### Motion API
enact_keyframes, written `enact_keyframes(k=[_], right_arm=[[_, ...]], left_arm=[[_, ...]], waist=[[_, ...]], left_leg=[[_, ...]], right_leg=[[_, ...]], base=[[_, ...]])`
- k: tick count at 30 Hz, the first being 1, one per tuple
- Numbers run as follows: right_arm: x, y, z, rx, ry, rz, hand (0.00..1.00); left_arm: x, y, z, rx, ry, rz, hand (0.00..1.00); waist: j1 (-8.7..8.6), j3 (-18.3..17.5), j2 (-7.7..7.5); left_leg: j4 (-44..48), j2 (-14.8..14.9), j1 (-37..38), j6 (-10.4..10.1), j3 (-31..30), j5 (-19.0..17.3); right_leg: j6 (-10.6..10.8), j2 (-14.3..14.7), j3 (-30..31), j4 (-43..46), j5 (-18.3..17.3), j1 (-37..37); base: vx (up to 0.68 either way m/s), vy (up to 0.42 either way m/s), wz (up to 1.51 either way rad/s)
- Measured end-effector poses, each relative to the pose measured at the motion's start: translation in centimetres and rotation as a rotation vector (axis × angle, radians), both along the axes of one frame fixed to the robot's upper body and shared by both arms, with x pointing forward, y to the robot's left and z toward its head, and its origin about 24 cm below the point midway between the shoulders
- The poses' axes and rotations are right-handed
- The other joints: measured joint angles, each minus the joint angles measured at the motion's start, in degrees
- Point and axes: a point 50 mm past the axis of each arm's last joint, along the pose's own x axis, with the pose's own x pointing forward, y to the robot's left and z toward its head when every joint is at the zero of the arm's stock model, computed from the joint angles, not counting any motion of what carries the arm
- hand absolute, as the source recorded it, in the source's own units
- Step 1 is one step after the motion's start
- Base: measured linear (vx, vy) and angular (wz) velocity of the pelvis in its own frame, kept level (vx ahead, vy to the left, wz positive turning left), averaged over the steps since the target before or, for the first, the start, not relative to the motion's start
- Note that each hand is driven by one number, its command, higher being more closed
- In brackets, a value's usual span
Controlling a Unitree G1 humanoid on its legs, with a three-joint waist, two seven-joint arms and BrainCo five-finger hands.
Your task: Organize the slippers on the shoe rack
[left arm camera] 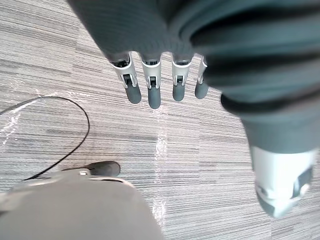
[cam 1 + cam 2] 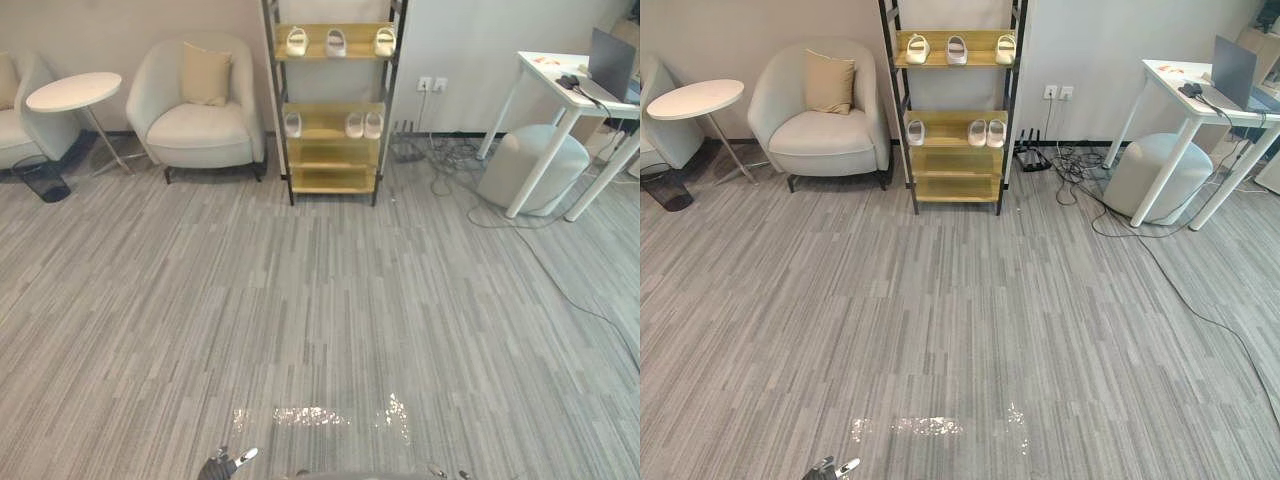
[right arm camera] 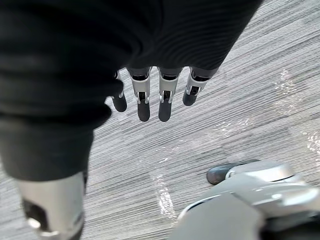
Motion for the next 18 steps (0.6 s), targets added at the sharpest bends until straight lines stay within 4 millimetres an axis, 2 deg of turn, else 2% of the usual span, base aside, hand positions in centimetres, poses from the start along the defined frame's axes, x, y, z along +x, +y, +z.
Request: enact_keyframes(k=[3, 7, 18], right_arm=[[0.9, 0.2, 0.1, 0.0, -0.026, 0.008, 0.0], [2.2, 0.3, 0.2, 0.002, -0.056, 0.016, 0.0], [2.8, 0.5, 0.3, 0.003, -0.076, 0.023, 0.0]], left_arm=[[0.5, 0.0, 0.1, 0.003, -0.012, -0.011, 0.0], [0.8, -0.1, 0.1, 0.004, -0.018, -0.024, 0.0], [1.2, -0.1, 0.1, 0.014, -0.018, -0.055, 0.0]], waist=[[-0.03, 0.2, -0.11], [-0.01, 0.8, -0.06], [0.01, 1.7, -0.18]], left_leg=[[-0.7, 0.1, 0.7, -0.2, 0.6, -0.1], [-1.2, 0.4, 1.8, -0.8, 1.3, -0.4], [-1.6, 0.4, 2.8, -0.9, 1.1, -0.4]], right_leg=[[0.3, 0.1, 0.1, -0.7, -0.1, 0.5], [2.5, 0.3, 0.0, -0.7, -0.3, 1.2], [2.4, 0.3, -0.4, -0.9, -0.3, 2.0]], base=[[0.03, -0.033, -0.06], [0.0, -0.032, -0.07], [-0.03, -0.034, -0.01]])
